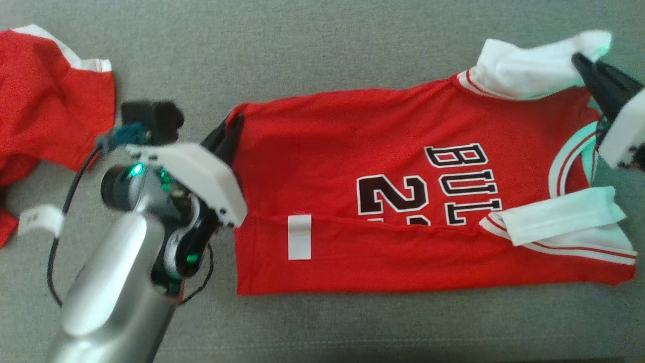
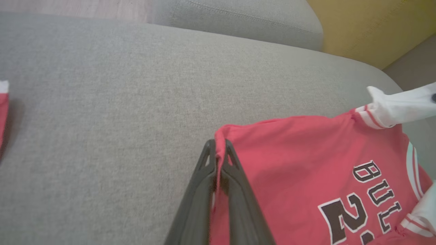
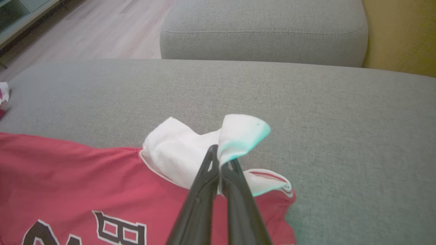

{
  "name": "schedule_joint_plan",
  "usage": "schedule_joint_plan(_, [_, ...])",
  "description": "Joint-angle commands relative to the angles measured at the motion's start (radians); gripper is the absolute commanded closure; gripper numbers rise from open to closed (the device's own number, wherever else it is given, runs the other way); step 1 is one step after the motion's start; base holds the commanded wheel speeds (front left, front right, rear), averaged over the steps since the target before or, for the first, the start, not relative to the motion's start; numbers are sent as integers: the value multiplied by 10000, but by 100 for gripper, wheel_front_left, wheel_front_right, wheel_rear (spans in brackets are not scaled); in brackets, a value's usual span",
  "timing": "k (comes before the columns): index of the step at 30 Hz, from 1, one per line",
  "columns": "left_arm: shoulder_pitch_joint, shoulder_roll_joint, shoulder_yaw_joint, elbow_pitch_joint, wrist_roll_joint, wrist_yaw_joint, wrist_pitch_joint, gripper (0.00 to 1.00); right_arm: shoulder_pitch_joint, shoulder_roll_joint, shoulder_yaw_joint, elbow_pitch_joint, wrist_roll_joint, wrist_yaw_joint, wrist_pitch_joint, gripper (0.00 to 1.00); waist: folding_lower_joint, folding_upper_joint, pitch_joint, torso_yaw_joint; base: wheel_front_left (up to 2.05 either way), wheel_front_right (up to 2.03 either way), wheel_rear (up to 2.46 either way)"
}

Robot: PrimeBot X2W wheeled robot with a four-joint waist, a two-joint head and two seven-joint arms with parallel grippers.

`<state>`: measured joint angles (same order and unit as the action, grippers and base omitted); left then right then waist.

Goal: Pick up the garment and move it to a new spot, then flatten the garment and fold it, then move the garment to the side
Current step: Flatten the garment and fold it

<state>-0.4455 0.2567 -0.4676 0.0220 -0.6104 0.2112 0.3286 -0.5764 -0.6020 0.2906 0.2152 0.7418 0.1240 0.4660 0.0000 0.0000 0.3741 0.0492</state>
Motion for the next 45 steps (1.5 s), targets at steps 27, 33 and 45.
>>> schedule_joint_plan(27, [3535, 1189, 1022, -2631, -315, 893, -725, 100, 3833, -339, -775, -2416, -446, 67, 1327, 100, 0, 0, -739, -685, 0, 0, 0])
schedule_joint_plan(33, [3827, 1121, 335, -2117, 6, 661, -841, 0, 4001, -435, -495, -2420, -384, 67, 1893, 27, 0, 0, -806, -698, 0, 0, 0])
schedule_joint_plan(45, [4841, 908, 532, -1920, 232, 1273, -1899, 0, 4344, -161, -2010, -2236, -57, 67, 2840, 0, 0, 0, -1384, -637, 0, 0, 0])
